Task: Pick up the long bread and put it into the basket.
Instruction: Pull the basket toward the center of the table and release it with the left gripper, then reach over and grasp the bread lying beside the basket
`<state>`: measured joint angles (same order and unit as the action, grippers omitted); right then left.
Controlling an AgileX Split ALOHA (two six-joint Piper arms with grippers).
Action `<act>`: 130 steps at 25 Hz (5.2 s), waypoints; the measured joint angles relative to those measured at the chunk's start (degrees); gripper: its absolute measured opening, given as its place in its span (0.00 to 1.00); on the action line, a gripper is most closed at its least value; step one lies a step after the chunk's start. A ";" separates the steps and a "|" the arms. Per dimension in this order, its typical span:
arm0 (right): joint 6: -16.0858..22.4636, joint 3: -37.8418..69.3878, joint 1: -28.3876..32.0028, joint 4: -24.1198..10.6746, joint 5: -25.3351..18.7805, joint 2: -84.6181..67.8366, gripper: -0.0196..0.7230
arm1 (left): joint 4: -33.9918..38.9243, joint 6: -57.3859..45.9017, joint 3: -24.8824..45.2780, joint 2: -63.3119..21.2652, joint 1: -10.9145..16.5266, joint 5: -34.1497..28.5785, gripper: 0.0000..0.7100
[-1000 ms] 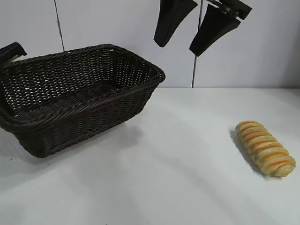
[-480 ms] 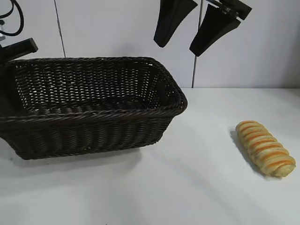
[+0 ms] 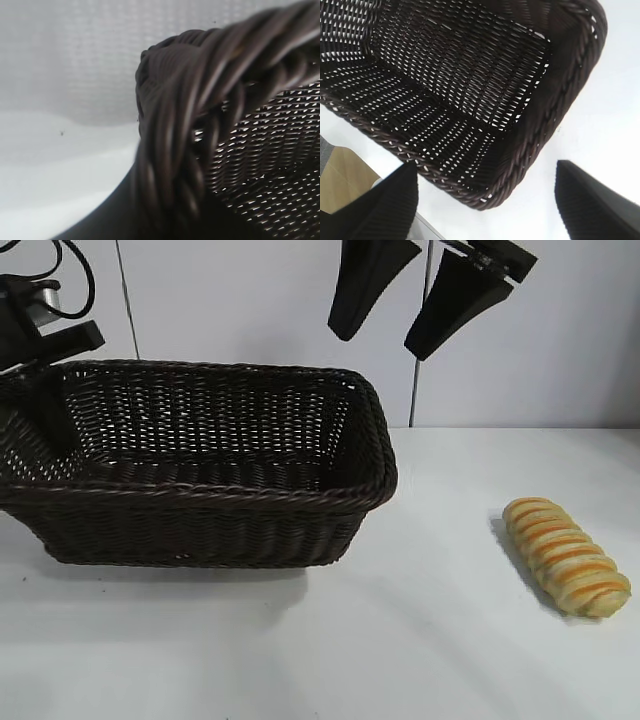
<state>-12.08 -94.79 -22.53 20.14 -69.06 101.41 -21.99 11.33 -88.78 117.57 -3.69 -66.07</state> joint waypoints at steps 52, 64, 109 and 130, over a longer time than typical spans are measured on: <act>0.00 0.00 0.00 0.05 1.36 0.00 0.76 | 1.10 1.88 -0.28 -8.97 0.00 0.43 0.84; 0.00 0.00 0.00 0.00 1.31 0.00 0.76 | -2.42 1.88 -0.28 -16.23 0.00 -0.25 0.84; 3.62 0.00 0.00 -11.07 1.26 0.00 0.76 | -15.55 1.88 7.87 -18.74 -2.89 10.14 0.84; 7.58 0.00 16.66 -20.14 -1.57 0.00 0.76 | -13.46 1.88 7.87 -18.74 -3.95 12.06 0.84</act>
<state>-4.50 -94.79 -5.88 0.00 -70.63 101.41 -35.46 13.20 -80.90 98.83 -7.65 -54.00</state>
